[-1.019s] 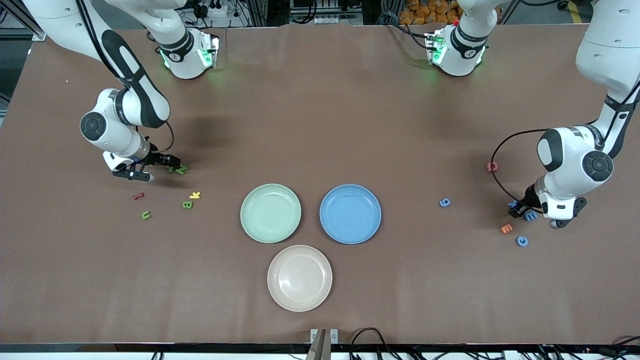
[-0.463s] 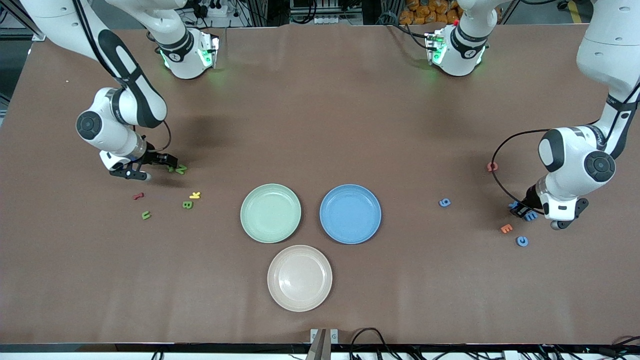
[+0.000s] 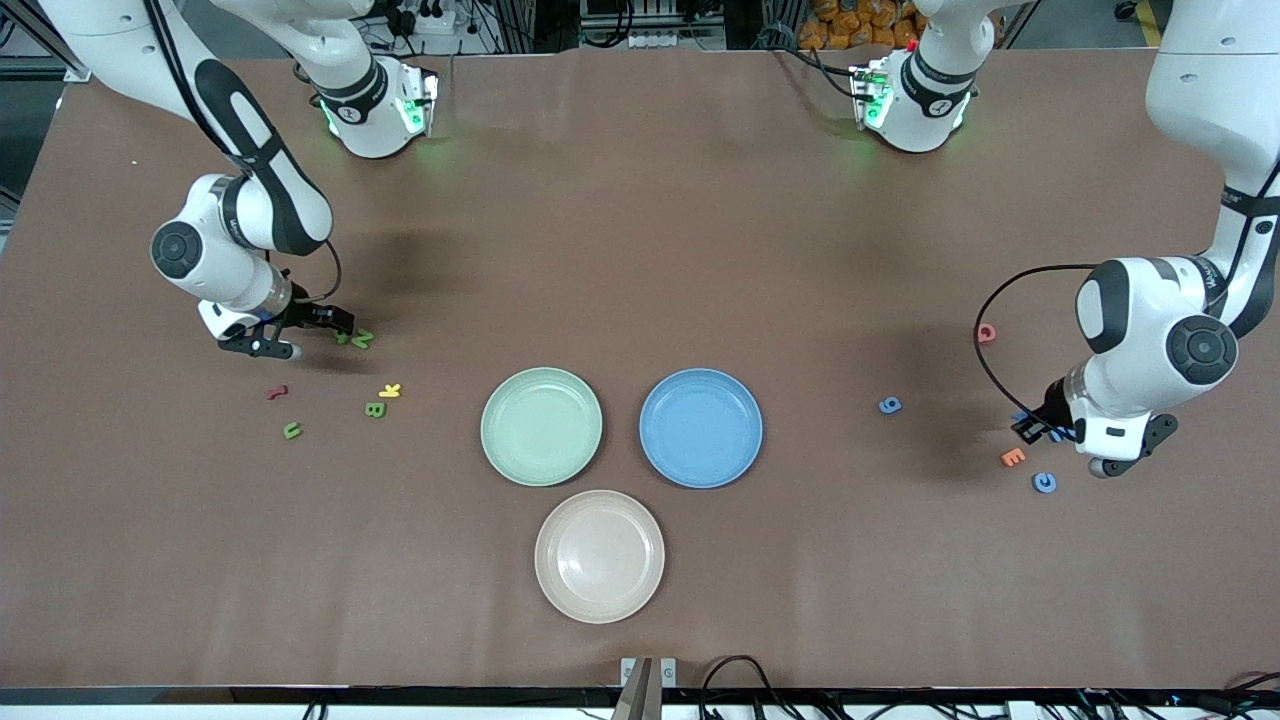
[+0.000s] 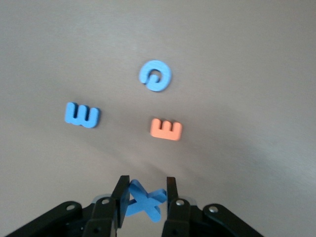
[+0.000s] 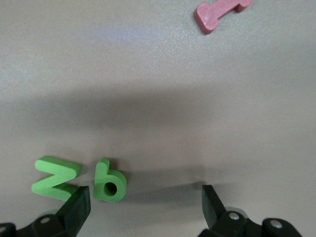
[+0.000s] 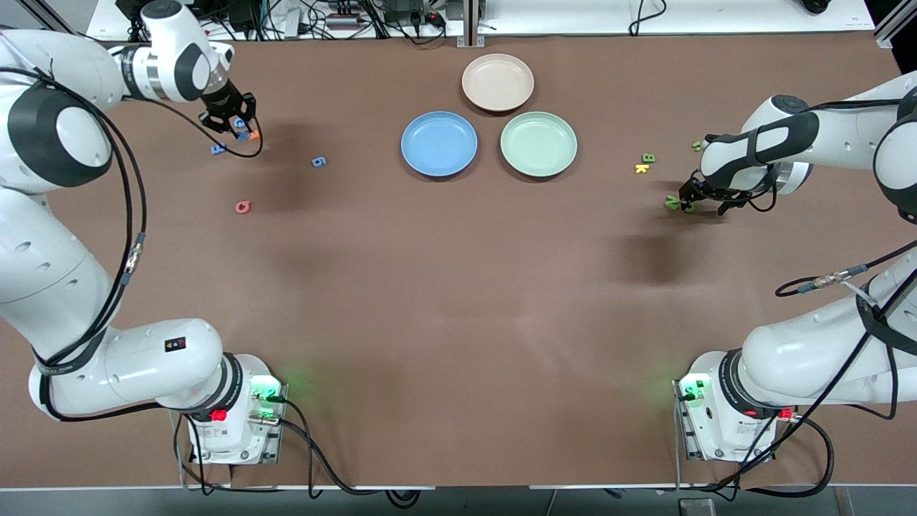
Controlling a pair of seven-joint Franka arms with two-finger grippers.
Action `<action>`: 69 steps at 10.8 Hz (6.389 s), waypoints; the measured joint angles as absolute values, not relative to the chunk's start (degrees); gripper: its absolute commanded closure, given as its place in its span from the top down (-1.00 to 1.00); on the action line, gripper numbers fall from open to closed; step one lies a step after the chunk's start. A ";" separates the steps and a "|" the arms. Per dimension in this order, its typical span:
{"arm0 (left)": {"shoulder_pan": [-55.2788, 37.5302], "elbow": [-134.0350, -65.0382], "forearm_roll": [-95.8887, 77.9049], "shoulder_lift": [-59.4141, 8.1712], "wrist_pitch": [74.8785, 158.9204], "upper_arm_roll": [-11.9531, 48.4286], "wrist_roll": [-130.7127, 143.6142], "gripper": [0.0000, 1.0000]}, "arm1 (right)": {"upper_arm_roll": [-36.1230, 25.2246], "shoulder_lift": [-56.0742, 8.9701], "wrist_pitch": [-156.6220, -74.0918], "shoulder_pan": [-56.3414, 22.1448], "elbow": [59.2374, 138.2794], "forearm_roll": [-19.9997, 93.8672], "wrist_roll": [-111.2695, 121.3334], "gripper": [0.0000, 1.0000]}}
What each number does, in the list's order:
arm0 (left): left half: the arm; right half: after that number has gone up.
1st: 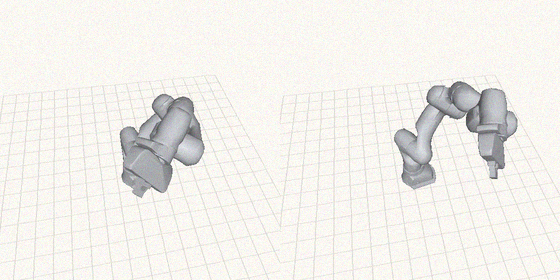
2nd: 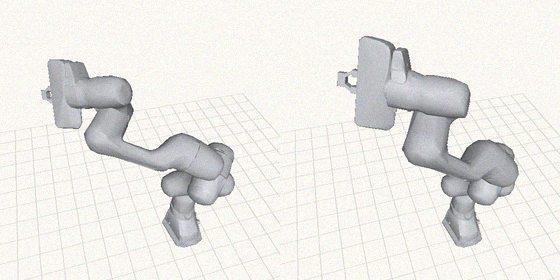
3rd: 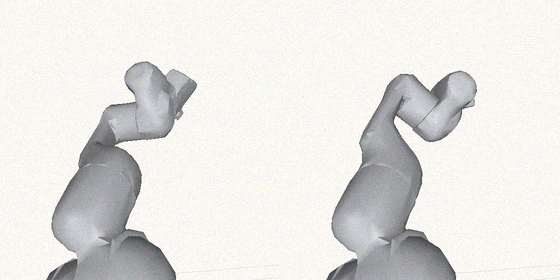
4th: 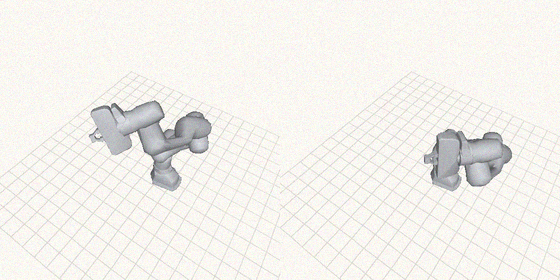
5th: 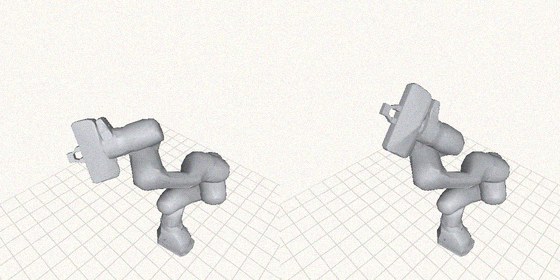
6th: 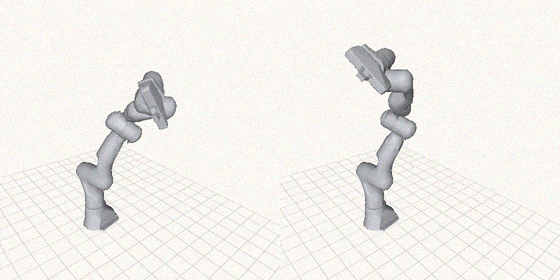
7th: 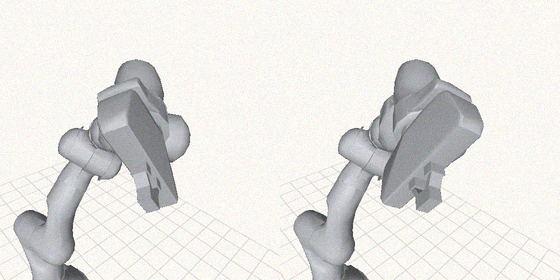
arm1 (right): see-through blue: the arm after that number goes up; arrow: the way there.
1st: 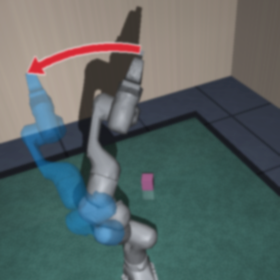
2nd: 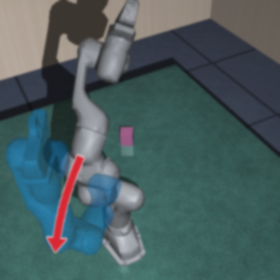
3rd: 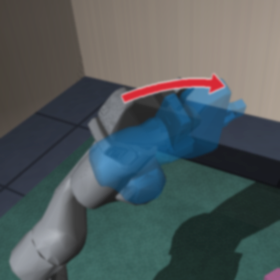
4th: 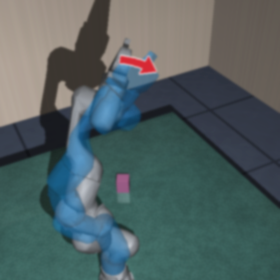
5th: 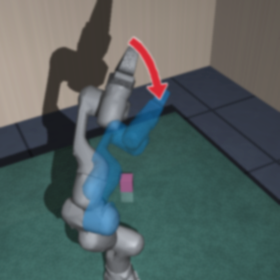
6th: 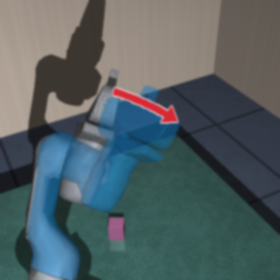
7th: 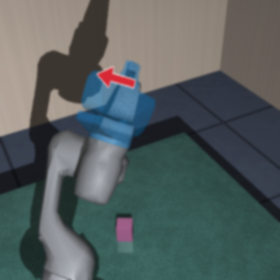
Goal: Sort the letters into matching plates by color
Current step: 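Release the X over the blue plate while the right gripper grasps the b, then carry the b to the green plate while the left gripper reaches the G, then release the b on the green plate while the left gripper grasps the G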
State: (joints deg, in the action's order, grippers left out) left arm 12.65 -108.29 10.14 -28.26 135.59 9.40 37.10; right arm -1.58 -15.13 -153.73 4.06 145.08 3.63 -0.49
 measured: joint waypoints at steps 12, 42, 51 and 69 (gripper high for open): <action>-2.89 -105.83 10.13 -28.30 132.52 16.10 58.57 -1.00 | -1.31 -15.18 -154.38 3.43 145.34 3.54 0.04 0.16; -8.77 -88.34 5.57 -38.73 122.55 14.03 55.30 1.00 | -1.08 -15.36 -156.79 2.53 143.99 3.61 0.13 -0.59; 7.11 -92.57 10.88 -35.28 120.88 13.83 23.99 1.00 | -0.83 -12.07 -142.53 -8.41 129.48 5.00 -15.92 -0.59; 19.07 -89.85 16.47 -45.70 135.19 12.64 11.26 0.64 | -1.62 -33.31 -134.66 -25.73 99.67 11.28 -36.55 1.00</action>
State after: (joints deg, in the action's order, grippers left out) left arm 19.07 -89.85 16.47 -45.70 135.19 12.64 11.26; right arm -1.62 -33.31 -134.66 -25.73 99.67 11.28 -36.55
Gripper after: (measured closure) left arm 0.000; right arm 0.000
